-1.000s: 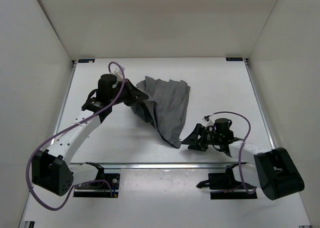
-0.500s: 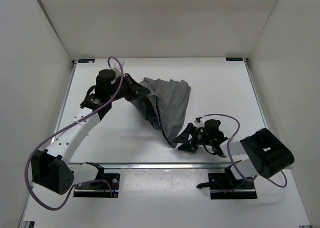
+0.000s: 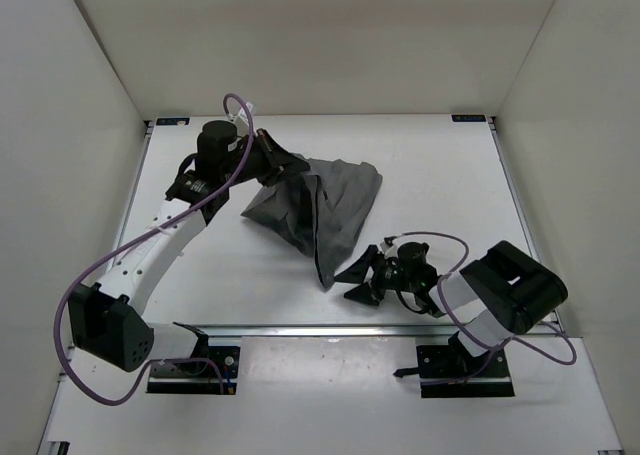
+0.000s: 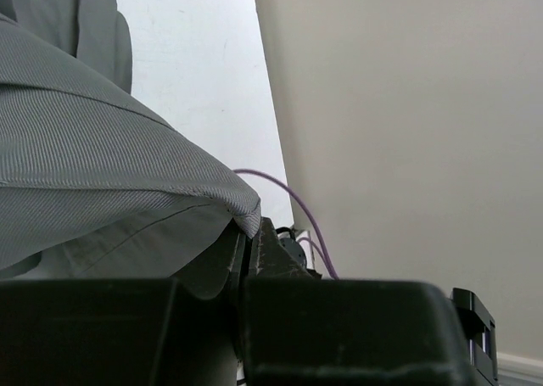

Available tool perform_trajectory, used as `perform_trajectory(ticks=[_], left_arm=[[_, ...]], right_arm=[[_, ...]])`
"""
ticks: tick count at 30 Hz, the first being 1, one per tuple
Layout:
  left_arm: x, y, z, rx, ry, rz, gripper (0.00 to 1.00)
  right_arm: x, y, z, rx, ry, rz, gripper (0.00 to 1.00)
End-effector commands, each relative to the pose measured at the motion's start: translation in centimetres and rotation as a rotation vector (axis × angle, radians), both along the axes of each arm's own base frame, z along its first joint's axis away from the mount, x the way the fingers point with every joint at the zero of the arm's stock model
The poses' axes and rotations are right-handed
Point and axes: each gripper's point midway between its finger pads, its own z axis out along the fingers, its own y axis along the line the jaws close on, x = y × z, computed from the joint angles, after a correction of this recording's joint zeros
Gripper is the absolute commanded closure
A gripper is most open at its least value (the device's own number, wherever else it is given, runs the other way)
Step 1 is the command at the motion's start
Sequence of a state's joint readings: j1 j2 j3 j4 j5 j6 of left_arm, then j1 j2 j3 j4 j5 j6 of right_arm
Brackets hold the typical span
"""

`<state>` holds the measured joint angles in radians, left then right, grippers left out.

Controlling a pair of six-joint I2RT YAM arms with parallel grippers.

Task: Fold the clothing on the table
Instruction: Flatten the skirt out

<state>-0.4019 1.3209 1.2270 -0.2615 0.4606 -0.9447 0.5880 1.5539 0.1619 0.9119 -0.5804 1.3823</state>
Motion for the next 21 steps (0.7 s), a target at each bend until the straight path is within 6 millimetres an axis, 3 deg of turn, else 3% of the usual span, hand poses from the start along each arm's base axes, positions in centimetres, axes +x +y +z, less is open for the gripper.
perform_trajectory(ticks=[1, 5, 6, 8, 17, 21], left_arm=[[-0.7, -0.9, 2.5, -0.029, -0.053, -0.042, 1.00], [-0.5, -0.9, 1.9, -0.025, -0.045, -0.041, 1.00], [-0.5, -0.9, 1.8, -0.026, -0.043, -0.039, 1.00], [-0.4, -0.7, 1.6, -0.022, -0.043, -0.035, 1.00], [-0.4, -0.5, 0.9, -0.018, -0.035, -0.032, 1.00], [-0.3, -0.2, 0.7, -0.018, -0.028, -0.020, 1.00]], right_arm=[[1.5, 1.1, 0.2, -0.085, -0.142, 0.026, 0.33], [3.8, 1.7, 0.5, -0.374, -0.418, 0.061, 0.34], [4.2, 0.8, -0.3, -0.467, -0.444, 0.052, 0.34], [5.2, 1.1, 0.5, -0.557, -0.520, 0.047, 0.33], [5.5, 0.0, -1.0, -0.879, -0.695, 0.132, 0.31], [5.2, 1.0, -0.5, -0.906, -0.787, 0.165, 0.30]])
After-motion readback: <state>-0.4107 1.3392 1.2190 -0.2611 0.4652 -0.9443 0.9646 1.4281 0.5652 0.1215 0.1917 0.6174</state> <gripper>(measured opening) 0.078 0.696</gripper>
